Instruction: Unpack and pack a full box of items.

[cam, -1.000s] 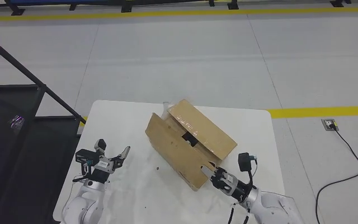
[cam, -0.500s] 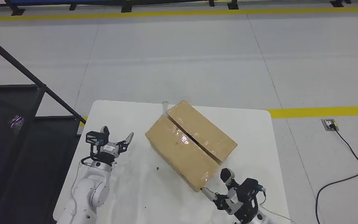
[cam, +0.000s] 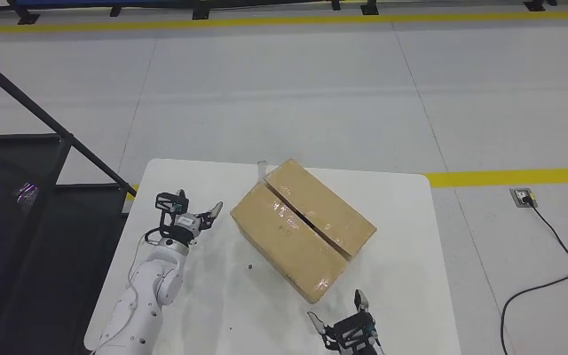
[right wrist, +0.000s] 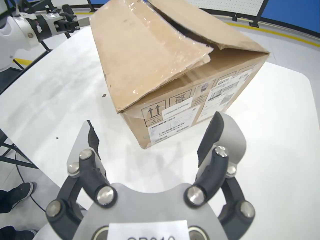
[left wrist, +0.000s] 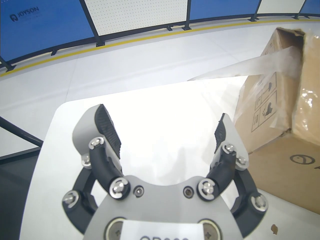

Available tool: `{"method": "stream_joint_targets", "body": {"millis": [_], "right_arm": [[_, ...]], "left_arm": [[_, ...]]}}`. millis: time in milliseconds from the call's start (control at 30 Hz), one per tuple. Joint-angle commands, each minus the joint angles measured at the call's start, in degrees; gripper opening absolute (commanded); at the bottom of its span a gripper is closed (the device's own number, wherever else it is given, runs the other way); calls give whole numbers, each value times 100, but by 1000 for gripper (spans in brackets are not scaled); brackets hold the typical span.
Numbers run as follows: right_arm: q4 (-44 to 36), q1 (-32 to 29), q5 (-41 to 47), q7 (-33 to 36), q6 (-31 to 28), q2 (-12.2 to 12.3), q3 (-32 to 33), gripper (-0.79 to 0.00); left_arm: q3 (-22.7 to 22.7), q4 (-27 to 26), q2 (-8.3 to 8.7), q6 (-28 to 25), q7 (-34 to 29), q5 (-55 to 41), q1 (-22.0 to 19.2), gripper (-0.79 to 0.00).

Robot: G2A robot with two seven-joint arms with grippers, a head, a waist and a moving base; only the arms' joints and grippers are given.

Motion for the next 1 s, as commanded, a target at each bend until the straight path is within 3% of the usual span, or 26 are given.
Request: {"method": "stream_joint_targets", "body": {"millis": [0,267,733,867,967], "right_arm": [[162,196,52,101,128,-44,-96,0],[690,784,660,210,73,-156,-63,0],[635,635,1168,-129,166,-184,431,0],[564,539,1631,-311,-178,-173,687,0],[451,391,2130,-618,-777,-144,957,0]], "left_arm": [[55,118,-16,-25,10,-16,-88,0],[224,378,-57,-183,118,-5,-267,0],[294,328,-10,-830,562,228,-95,0],[288,242,20,-1014,683,341,2,0],[286,167,32,-1065,734,368,81,0]]}}
